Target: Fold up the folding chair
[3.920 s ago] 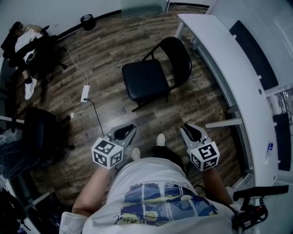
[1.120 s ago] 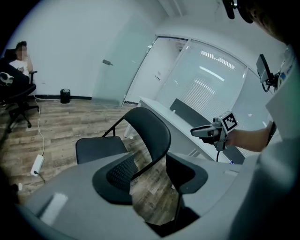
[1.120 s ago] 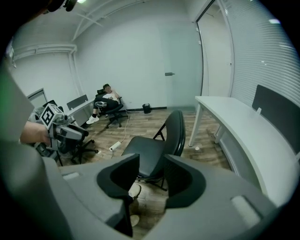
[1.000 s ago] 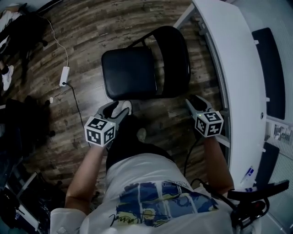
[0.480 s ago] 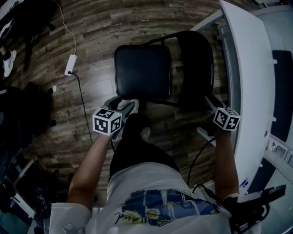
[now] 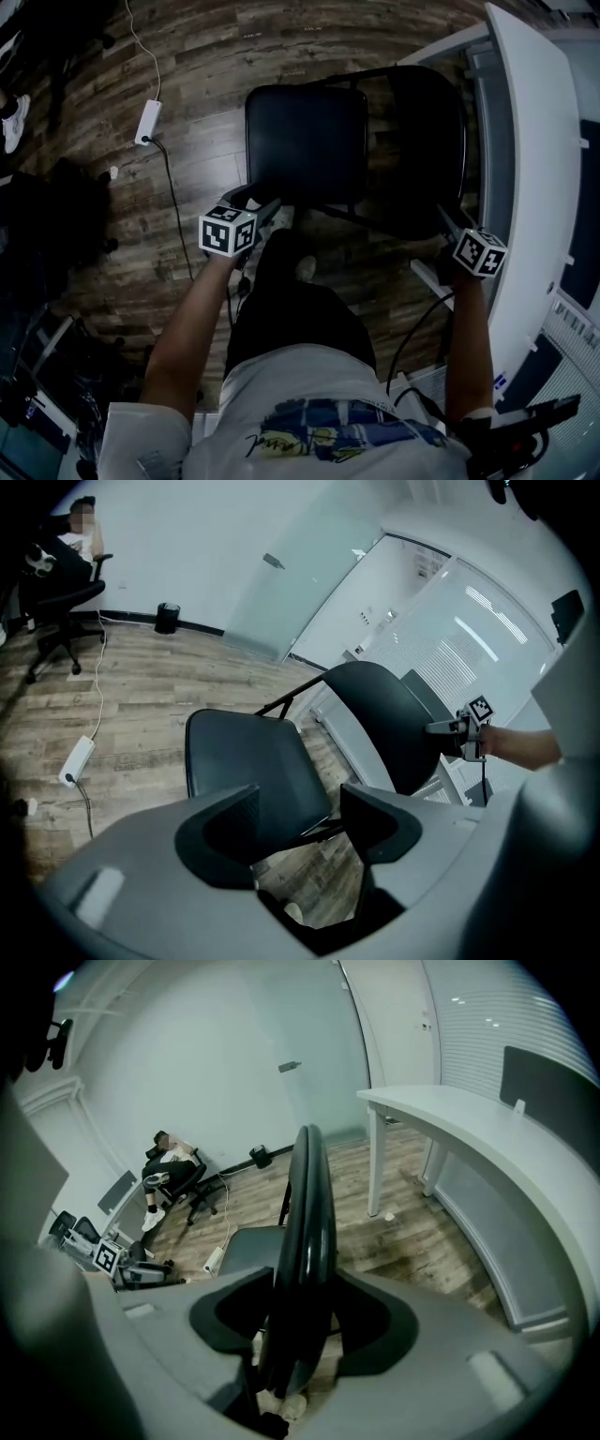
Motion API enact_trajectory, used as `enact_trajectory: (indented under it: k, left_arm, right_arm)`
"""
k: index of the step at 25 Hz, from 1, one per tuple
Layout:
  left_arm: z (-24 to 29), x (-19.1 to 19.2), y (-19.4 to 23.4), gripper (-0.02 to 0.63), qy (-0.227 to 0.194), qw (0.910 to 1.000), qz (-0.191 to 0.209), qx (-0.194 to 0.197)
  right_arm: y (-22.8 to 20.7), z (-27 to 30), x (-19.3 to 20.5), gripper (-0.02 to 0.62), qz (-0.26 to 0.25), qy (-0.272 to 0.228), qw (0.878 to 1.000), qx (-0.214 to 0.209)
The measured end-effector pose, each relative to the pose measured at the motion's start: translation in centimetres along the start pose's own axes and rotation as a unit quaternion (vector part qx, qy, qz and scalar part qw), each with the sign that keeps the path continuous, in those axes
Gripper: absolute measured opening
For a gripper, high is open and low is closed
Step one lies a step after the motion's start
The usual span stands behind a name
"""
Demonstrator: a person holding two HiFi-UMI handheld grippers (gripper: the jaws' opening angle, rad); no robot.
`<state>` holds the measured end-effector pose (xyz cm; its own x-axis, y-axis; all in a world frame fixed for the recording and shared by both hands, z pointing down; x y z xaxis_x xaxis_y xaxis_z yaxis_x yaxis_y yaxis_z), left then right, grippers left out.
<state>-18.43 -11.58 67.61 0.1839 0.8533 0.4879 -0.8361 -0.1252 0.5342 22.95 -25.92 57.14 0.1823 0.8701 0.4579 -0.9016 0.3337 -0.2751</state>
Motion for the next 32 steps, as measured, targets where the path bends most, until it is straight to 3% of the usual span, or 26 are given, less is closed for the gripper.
enact_trajectory:
  k: [7,19,27,32]
  left_arm:
    - [3.9,1.8,5.1,0.302,0.037,0.9989,-0.028,-0.01]
    - [8.5,5.7,11.7,0.347,0.072,0.9903,-0.117,-0.022]
    - [11.9,7.0,15.6,0.368,0.052,0.9846,-0.165,-0.02]
    - [14.0,7.2,17.3,0.393,0.035,0.9815,-0.188,0.0]
  right_arm:
    - [-0.4,1.9,0.3,0.189,0.03,-0.004,0.999,-0.014]
    - [0.4,3.7,0.3,0.178,-0.026,0.009,1.0,0.007]
    - [0.9,3.2,-0.4,0.17,-0.035,0.006,0.999,0.01]
    - [1.1,3.0,-0.5,0.17,-0.042,0.004,0.999,0.014]
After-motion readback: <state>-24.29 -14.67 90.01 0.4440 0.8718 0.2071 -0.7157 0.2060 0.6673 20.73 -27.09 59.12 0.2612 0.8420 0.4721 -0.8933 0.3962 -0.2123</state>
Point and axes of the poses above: the fingertips, and each gripper's own axes: z forward along the fingers, y to its left, x out of its underside, the point moved 5 cm from there along -z, backward along the fingers, and after that the axes turned 2 degrees about z, right-handed, at the moved point
